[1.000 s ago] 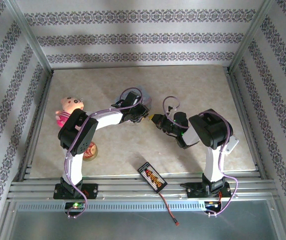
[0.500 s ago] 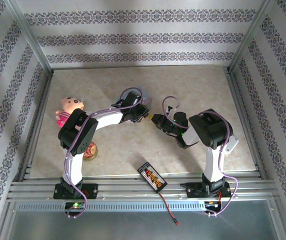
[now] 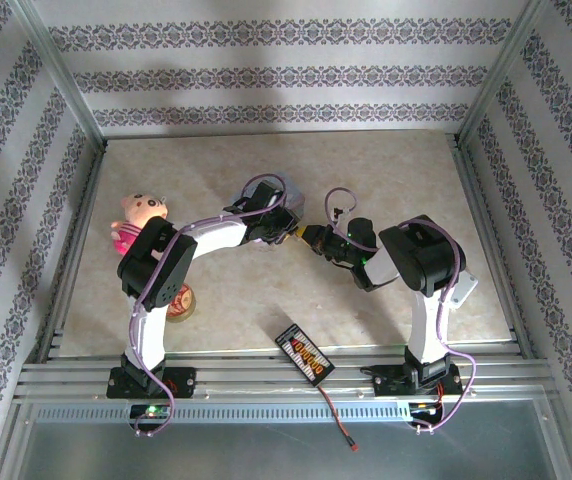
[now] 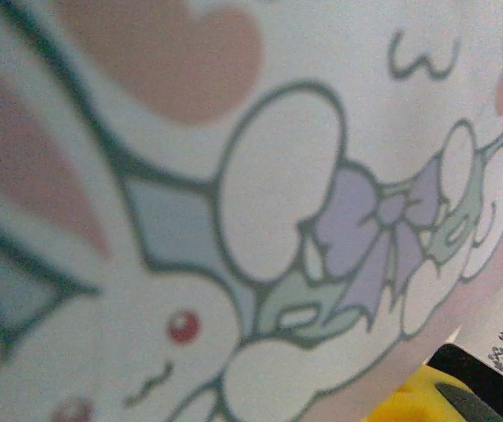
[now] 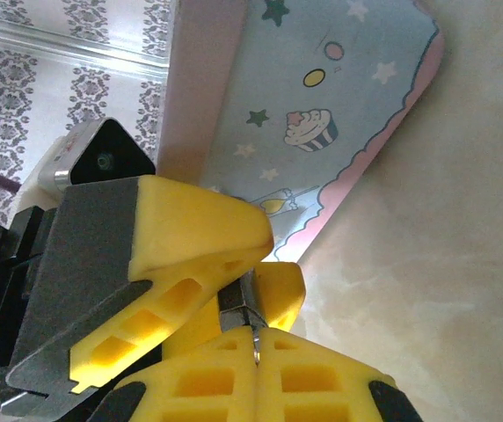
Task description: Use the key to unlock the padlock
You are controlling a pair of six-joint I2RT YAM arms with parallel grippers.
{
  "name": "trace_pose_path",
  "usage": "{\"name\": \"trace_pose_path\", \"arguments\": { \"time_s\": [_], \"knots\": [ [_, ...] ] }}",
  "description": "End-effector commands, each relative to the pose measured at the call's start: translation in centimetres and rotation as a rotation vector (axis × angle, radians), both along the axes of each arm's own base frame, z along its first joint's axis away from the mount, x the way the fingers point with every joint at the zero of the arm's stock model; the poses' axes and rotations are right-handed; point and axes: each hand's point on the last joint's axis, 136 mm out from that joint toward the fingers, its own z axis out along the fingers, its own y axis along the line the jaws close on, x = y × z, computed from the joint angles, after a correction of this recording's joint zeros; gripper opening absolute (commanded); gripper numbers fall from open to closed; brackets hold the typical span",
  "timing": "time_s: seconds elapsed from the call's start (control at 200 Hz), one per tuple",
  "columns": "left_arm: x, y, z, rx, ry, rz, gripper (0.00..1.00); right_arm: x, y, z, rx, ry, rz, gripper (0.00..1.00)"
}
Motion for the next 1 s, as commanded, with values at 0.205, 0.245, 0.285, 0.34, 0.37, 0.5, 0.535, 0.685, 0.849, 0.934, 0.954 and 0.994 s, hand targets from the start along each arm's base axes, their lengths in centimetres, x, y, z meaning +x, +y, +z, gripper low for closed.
{"name": "trace_pose_path", "arguments": {
  "time_s": [0.205, 0.245, 0.285, 0.34, 0.37, 0.5, 0.535, 0.685, 0.849, 0.934, 0.954, 0.994],
  "knots": [
    [-8.6, -5.0, -3.8, -0.145, 0.323, -0.216, 0.04, 4.1, 0.3, 6.6, -0.015, -0.271, -0.123, 0.00],
    [-8.7, -5.1, -3.9, -0.151, 0.326, -0.218, 0.04, 4.2, 0.5, 6.8, -0.033, -0.280, -0.127, 0.00],
    [-8.8, -5.3, -3.9, -0.154, 0.329, -0.222, 0.04, 4.4, 0.6, 6.8, -0.048, -0.284, -0.132, 0.00],
    [-8.9, -5.4, -3.9, -0.156, 0.331, -0.227, 0.04, 4.6, 0.9, 6.8, -0.078, -0.283, -0.134, 0.00],
    [-9.0, -5.4, -3.8, -0.158, 0.331, -0.229, 0.03, 4.7, 1.1, 6.7, -0.091, -0.284, -0.132, 0.00],
    [-8.8, -5.2, -3.8, -0.172, 0.319, -0.210, 0.03, 4.4, 1.0, 5.9, -0.133, -0.261, -0.125, 0.01],
    [-8.7, -5.1, -3.9, -0.176, 0.318, -0.202, 0.04, 4.2, 0.8, 5.7, -0.139, -0.254, -0.125, 0.02],
    [-8.1, -5.1, -4.3, -0.221, 0.306, -0.152, 0.04, 2.8, -0.1, 4.6, -0.162, -0.224, -0.119, 0.11],
    [-7.2, -5.1, -4.5, -0.241, 0.286, -0.116, 0.02, 1.3, -1.2, 3.8, -0.179, -0.194, -0.119, 0.21],
    [-6.8, -5.0, -4.1, -0.229, 0.268, -0.116, 0.01, 0.6, -1.8, 3.5, -0.183, -0.181, -0.122, 0.26],
    [-6.7, -4.9, -4.0, -0.225, 0.265, -0.114, 0.01, 0.5, -1.9, 3.5, -0.182, -0.178, -0.126, 0.27],
    [-6.6, -4.7, -4.0, -0.215, 0.264, -0.106, 0.01, 0.3, -2.2, 3.5, -0.183, -0.172, -0.130, 0.28]
  ]
}}
